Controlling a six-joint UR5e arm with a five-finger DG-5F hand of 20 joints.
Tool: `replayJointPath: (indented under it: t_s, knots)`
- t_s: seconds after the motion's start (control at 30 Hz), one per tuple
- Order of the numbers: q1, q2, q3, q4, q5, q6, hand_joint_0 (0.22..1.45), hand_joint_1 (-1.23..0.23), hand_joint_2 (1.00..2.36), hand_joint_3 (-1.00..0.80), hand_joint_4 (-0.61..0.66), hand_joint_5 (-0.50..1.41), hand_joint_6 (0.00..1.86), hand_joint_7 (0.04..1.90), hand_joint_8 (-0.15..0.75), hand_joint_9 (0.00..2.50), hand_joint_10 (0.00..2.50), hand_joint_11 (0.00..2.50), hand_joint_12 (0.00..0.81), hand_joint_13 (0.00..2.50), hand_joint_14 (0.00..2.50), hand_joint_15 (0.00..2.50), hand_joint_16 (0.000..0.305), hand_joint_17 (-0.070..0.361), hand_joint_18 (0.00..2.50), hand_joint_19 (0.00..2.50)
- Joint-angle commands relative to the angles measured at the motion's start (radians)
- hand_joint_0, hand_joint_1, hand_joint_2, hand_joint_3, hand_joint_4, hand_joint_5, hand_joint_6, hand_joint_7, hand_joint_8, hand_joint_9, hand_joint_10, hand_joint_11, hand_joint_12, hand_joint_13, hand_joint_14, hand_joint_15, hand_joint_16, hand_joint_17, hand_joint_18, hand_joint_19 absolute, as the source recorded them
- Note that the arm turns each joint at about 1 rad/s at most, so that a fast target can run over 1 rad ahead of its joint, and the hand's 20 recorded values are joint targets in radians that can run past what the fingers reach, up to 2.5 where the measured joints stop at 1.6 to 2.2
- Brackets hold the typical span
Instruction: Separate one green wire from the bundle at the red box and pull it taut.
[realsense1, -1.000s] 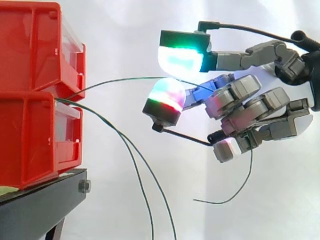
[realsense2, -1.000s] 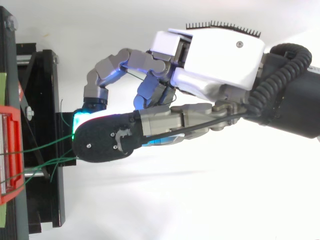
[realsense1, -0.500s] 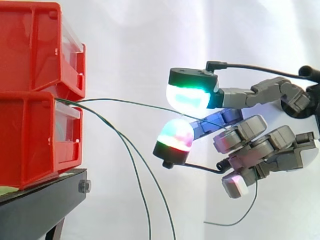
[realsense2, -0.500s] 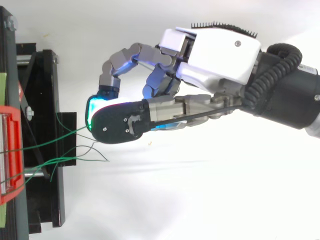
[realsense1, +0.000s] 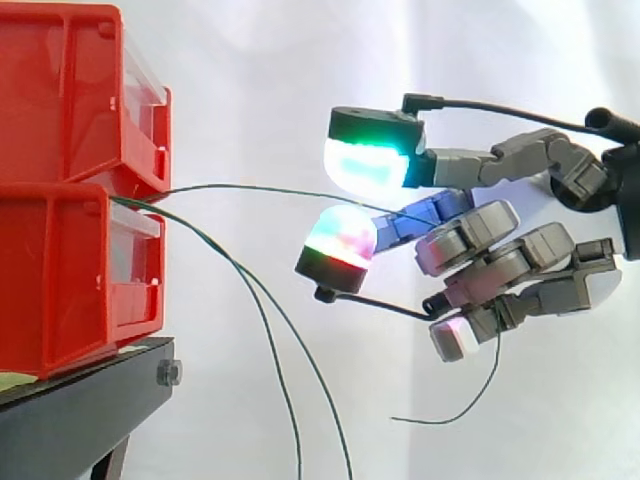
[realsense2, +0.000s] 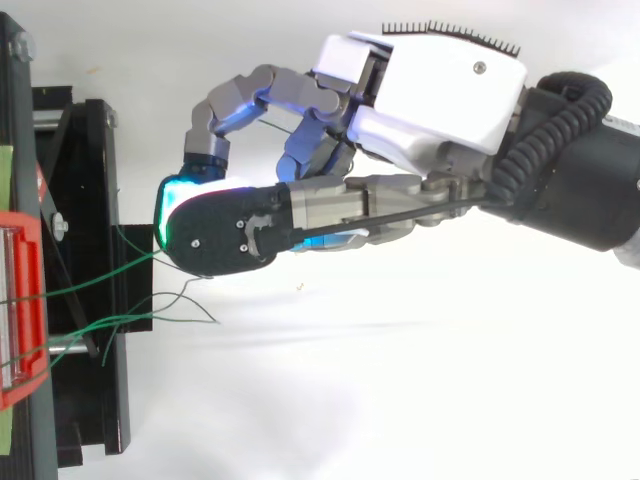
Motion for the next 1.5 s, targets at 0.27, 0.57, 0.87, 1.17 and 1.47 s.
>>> replayJointPath:
  t_s: [0.27,0.57,0.87,1.17,1.47]
  knots:
    - [0.006,0.0,0.022,-0.009,-0.001,-0.006,0.61,-0.66,1.02,-0.26,0.14,-0.17,0.91,1.03,0.261,1.3,0.72,1.62,0.298,1.42,1.04,1.23,0.058,0.13,0.97,0.97]
    - [0.004,0.0,0.025,-0.014,-0.004,-0.003,0.62,-0.72,1.02,-0.19,0.08,-0.17,0.92,1.03,0.258,1.28,0.73,1.63,0.301,1.41,0.94,1.3,0.057,0.129,0.95,0.95]
    - [0.003,0.0,0.023,-0.014,-0.004,-0.004,0.62,-0.72,1.01,-0.4,0.12,-0.17,0.91,0.97,0.248,1.27,0.73,1.61,0.298,1.42,0.8,1.36,0.056,0.126,0.92,0.94]
    - [0.004,0.0,0.023,-0.014,-0.001,-0.004,0.59,-0.67,1.0,-0.46,0.13,-0.17,0.91,0.97,0.262,1.29,0.73,1.6,0.296,1.42,0.79,1.36,0.057,0.128,0.92,0.94]
    - [0.006,0.0,0.023,-0.023,0.002,-0.004,0.63,-0.75,1.01,-0.35,0.12,-0.17,0.9,1.0,0.257,1.28,0.71,1.63,0.299,1.42,0.76,1.38,0.056,0.126,0.91,0.94]
